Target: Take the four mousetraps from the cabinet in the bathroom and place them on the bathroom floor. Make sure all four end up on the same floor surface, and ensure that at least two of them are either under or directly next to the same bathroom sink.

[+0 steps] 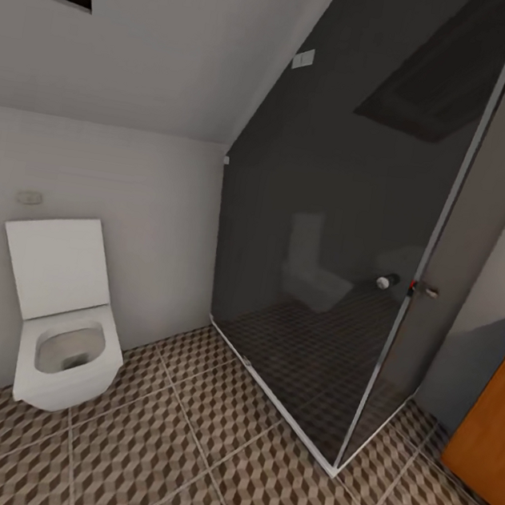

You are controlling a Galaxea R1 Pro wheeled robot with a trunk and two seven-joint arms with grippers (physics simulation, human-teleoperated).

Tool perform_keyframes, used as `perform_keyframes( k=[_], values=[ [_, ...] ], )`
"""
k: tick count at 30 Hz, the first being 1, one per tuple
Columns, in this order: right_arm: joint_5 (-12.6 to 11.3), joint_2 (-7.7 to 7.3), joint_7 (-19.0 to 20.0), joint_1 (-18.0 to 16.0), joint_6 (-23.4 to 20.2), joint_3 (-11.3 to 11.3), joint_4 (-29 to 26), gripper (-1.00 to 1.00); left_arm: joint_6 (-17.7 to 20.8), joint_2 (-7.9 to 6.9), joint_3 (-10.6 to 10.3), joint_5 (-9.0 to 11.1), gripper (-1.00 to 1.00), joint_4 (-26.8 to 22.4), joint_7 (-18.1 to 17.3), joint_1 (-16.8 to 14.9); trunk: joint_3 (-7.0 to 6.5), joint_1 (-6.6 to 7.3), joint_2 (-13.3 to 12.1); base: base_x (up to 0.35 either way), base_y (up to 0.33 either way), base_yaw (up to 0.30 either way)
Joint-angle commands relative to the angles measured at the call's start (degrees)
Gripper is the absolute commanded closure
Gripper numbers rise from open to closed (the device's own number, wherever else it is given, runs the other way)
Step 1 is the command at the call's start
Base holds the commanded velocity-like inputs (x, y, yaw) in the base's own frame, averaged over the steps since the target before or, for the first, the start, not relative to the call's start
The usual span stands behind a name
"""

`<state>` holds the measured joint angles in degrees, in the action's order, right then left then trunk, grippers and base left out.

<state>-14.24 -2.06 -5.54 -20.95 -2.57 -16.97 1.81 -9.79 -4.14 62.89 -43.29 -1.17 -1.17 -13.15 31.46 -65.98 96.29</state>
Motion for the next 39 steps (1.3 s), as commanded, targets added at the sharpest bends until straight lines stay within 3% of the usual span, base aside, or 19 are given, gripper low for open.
perform_keyframes(
  k=[1, 15, 33, 39],
  values=[
    [-0.6, -0.02, 0.2, 0.0, -0.1, -0.5, 0.0, 1.00, -0.1, 0.00, 0.5, -0.6, 1.00, 0.0, 0.1, 0.0, 0.06, 0.01, 0.0, 0.000, 0.000, 0.276],
    [-0.6, -0.15, 0.6, 0.0, -0.9, -0.5, 0.0, 1.00, -0.1, -0.01, 0.5, -0.6, 1.00, 0.0, 0.1, 0.0, 0.06, 0.01, 0.0, 0.000, 0.000, 0.097],
    [-0.4, -0.45, 0.1, -0.1, -0.5, -0.6, 0.0, 1.00, -0.1, 0.03, 0.5, -0.5, 1.00, 0.1, 0.1, 0.0, 0.06, 0.01, 0.0, 0.000, 0.000, 0.286],
    [-0.4, -0.18, 0.2, 0.0, -0.6, -0.6, 0.0, 1.00, 0.1, 0.69, 0.6, -0.7, 1.00, 0.4, -0.3, 0.0, 0.06, 0.01, 0.0, 0.000, 0.000, 0.300]
  ],
)
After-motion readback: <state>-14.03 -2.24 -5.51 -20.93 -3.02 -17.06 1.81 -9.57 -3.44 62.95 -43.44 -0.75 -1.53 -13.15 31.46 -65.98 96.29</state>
